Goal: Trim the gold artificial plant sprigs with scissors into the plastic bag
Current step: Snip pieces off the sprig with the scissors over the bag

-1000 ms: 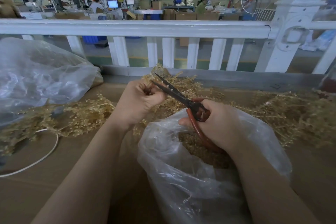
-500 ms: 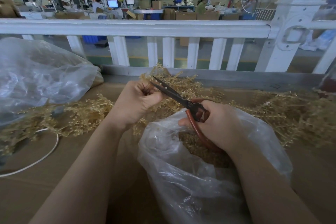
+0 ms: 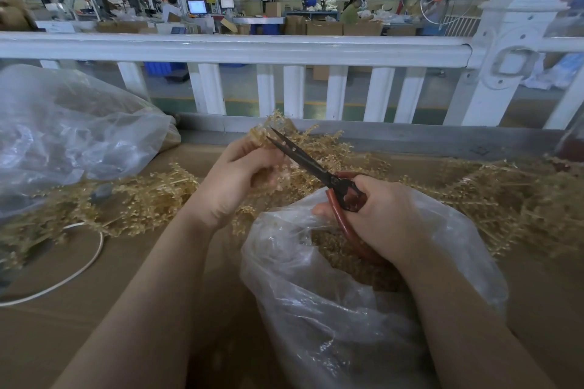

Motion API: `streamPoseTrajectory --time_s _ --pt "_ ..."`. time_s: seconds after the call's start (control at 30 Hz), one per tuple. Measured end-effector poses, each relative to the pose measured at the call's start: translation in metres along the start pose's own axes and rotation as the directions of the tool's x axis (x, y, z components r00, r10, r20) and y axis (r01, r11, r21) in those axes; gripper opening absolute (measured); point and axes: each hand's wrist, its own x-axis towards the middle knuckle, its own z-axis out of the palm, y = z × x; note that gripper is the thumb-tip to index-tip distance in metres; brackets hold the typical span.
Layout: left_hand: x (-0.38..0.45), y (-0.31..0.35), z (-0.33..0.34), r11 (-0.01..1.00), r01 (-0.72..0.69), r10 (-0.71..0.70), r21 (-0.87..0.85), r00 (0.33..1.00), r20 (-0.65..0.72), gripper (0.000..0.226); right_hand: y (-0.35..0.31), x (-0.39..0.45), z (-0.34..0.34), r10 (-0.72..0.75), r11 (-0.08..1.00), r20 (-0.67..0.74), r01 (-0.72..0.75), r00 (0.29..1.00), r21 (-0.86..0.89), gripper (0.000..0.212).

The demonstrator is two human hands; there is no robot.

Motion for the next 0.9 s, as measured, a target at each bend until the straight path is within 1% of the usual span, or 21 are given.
streamPoseTrajectory --time_s 0.03,0.1,0.2,0.23,0.33,0.37,0.47,0.57,0.63,0.7,0.8,0.9 --pt "0.0 0.001 0.0 1.0 -0.002 0.002 -0.016 1.0 -0.018 0.018 0.001 0.0 0.0 0.0 1.0 -0.004 0.0 1.0 -0.003 0.08" --pt "-0.001 0.001 -0.002 0.999 -0.034 0.034 -0.031 0.999 -0.004 0.019 0.003 0.001 0.002 0.01 1.0 -0.007 -0.01 1.0 -0.009 0.084" --pt "-0.003 0.002 -0.006 0.998 -0.023 0.026 -0.062 0.999 0.042 0.005 0.005 0.001 0.003 0.03 1.0 -0.004 -0.03 1.0 -0.008 0.092" --pt "-0.003 0.003 -0.007 0.997 -0.018 0.021 -0.071 0.999 0.034 0.004 0.005 0.002 0.003 0.028 1.0 0.005 -0.028 1.0 -0.007 0.091" --pt "-0.002 0.001 -0.009 0.997 -0.027 0.027 -0.067 1.0 0.001 0.006 0.006 0.001 0.003 0.019 1.0 0.024 -0.019 1.0 0.0 0.075" --pt "-0.002 0.001 -0.009 0.998 -0.029 0.028 -0.052 1.0 -0.006 0.009 0.006 0.0 0.002 0.01 1.0 0.02 -0.01 1.0 -0.013 0.074" --pt "-0.001 -0.001 -0.012 1.0 -0.031 0.031 0.0 0.999 -0.028 0.03 0.005 -0.002 0.0 -0.041 0.995 -0.031 0.038 0.999 -0.087 0.082" --pt "-0.002 -0.002 -0.015 0.999 -0.02 0.022 0.029 0.998 -0.052 0.036 0.0 -0.003 -0.003 -0.062 0.992 -0.047 0.056 0.997 -0.117 0.076" --pt "-0.003 0.0 -0.014 0.999 -0.018 0.019 0.048 0.999 -0.033 0.024 -0.001 -0.003 -0.004 -0.063 0.99 -0.014 0.061 0.998 -0.128 0.072" --pt "-0.004 0.002 -0.013 0.997 -0.031 0.029 0.066 0.999 0.019 0.013 -0.002 -0.003 -0.005 -0.07 0.988 0.008 0.07 0.998 -0.138 0.072" --pt "-0.005 0.005 -0.01 0.992 -0.039 0.031 0.118 0.997 0.066 0.013 -0.004 -0.003 -0.005 -0.081 0.987 0.022 0.083 0.996 -0.14 0.069" --pt "-0.003 0.005 -0.008 0.988 -0.03 0.016 0.155 0.995 0.095 0.008 -0.004 -0.001 -0.005 -0.086 0.985 0.03 0.089 0.996 -0.148 0.07"
